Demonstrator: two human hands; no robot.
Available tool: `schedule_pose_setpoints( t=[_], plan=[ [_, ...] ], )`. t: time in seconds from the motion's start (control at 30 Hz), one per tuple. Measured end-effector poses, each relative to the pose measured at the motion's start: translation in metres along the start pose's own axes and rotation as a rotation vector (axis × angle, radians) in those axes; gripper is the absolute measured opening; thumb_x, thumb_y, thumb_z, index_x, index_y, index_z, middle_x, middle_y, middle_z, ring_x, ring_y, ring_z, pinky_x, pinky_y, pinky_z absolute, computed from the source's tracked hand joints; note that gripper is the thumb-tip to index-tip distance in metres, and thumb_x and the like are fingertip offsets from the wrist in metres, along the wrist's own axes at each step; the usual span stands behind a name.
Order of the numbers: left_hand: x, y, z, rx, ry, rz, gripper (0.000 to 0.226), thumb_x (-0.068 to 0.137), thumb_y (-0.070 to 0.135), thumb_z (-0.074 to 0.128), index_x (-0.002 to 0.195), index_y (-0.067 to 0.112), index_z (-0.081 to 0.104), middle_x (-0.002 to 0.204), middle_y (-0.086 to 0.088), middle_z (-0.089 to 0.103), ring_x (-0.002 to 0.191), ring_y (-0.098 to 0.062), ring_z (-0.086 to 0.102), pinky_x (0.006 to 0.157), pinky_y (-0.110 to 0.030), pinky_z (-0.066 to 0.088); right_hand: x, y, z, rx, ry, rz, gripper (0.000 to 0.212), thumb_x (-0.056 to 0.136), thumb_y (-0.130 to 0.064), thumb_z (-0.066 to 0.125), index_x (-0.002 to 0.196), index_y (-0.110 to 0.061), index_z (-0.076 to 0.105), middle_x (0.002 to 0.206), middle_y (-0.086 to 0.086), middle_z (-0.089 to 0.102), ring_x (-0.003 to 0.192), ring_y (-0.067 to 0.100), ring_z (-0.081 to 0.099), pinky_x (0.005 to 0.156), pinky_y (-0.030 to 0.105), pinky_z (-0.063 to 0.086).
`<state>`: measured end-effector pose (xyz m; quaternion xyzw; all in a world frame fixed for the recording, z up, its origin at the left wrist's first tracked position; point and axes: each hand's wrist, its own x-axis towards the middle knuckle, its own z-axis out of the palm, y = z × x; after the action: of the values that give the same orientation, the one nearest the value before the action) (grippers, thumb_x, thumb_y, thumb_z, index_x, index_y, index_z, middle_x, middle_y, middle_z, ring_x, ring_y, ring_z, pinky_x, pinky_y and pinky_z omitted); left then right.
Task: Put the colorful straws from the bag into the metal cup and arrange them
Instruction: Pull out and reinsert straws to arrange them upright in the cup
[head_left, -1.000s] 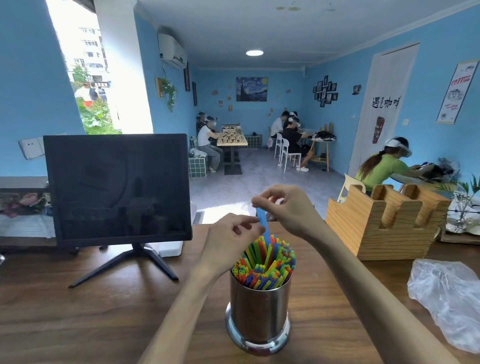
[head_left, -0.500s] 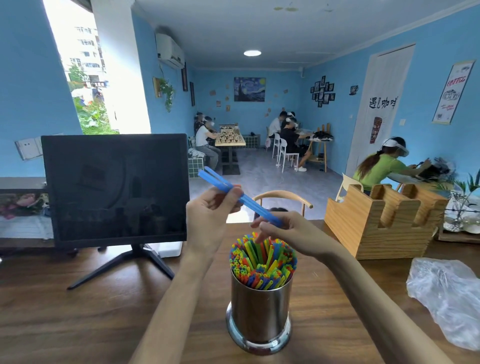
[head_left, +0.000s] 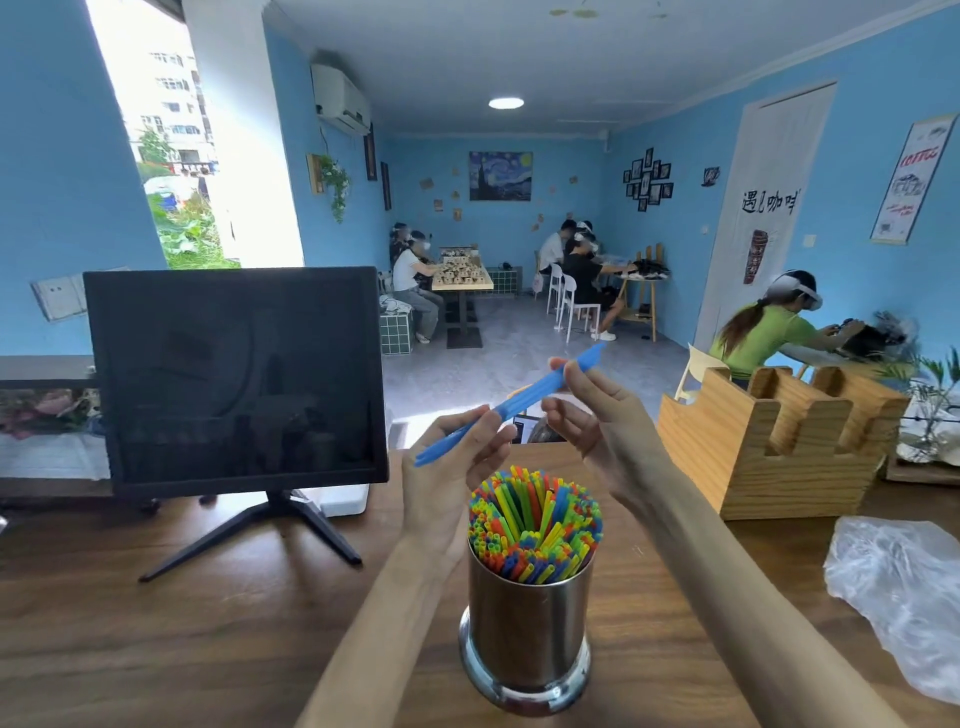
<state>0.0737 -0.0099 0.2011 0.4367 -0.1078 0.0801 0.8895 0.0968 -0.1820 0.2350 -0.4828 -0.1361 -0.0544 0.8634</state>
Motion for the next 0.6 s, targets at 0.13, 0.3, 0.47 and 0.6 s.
schedule_pose_setpoints(
  t=[0.13,0.3,0.47,0.6],
  plan=[
    [0.003,-0.003,-0.004,0.146,-0.051,0.050,0.035,0.063,0.031,0.090,0.095,0.020,0.083,0.097,-0.008,0.079,0.087,-0.012,0.072,0.075,-0.019,0.057,0.002,-0.006,0.000,-0.076,0.053,-0.094,0.018,0.085,-0.029,0.071,0.092,-0.013,0.075,0.096,0.003,0.078,0.089,0.020,0.076,0.069,0.028,0.061],
    [0.014,-0.001,-0.025,0.367,0.024,0.078,0.036,0.097,0.048,0.054,0.117,0.027,0.076,0.108,0.001,0.078,0.102,-0.006,0.067,0.088,-0.028,0.047,0.008,-0.023,-0.020,-0.410,0.216,-0.279,0.010,0.100,-0.020,0.062,0.102,-0.015,0.071,0.084,-0.003,0.077,0.077,0.019,0.075,0.064,0.029,0.062],
    [0.031,-0.013,-0.027,0.952,-0.149,-0.102,0.008,0.095,0.038,0.070,0.103,0.036,0.074,0.100,0.021,0.073,0.094,0.010,0.062,0.068,-0.005,0.044,-0.009,0.014,-0.025,-0.985,-0.039,-0.228,0.056,0.093,-0.018,0.073,0.142,-0.032,0.049,0.081,0.003,0.073,0.069,0.014,0.074,0.062,0.028,0.062],
    [0.038,-0.024,-0.027,1.124,-0.231,-0.095,0.018,0.091,0.039,0.075,0.107,0.033,0.080,0.091,0.020,0.072,0.086,0.011,0.062,0.072,-0.012,0.049,-0.020,0.033,-0.033,-1.327,-0.114,-0.304,0.024,0.093,-0.034,0.074,0.116,-0.035,0.068,0.082,-0.015,0.069,0.075,0.000,0.068,0.064,0.017,0.054]
  ],
)
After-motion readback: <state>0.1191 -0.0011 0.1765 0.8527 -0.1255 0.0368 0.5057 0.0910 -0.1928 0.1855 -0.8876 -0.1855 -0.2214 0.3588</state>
